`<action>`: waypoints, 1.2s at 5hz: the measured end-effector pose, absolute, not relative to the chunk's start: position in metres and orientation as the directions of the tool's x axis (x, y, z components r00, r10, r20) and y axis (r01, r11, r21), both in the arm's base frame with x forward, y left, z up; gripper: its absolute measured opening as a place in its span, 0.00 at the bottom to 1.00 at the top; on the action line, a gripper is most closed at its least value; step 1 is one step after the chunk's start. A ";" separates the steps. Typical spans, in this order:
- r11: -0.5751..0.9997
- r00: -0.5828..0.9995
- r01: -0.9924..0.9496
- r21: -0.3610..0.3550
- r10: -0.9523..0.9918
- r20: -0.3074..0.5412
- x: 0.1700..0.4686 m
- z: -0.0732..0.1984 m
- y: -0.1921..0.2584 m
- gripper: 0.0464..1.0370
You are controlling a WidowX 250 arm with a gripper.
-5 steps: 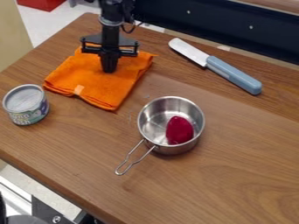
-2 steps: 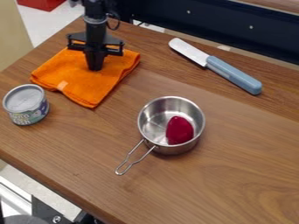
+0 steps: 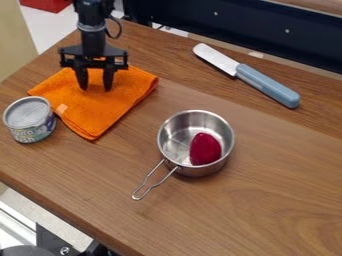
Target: Move the orange cloth to the middle left side of the table
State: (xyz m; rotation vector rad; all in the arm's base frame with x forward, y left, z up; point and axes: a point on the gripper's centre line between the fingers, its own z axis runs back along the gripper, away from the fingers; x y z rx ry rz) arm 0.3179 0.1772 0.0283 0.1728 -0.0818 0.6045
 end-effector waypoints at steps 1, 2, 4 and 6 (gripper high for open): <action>0.792 0.789 -0.603 0.098 0.575 0.215 0.321 0.062 0.171 0.91; 0.762 0.749 -0.641 0.087 0.597 0.287 0.318 0.081 0.165 0.96; 0.742 0.730 -0.663 0.098 0.613 0.301 0.305 0.103 0.148 0.96; 0.839 0.834 -0.539 0.067 0.522 0.177 0.287 0.106 0.109 0.96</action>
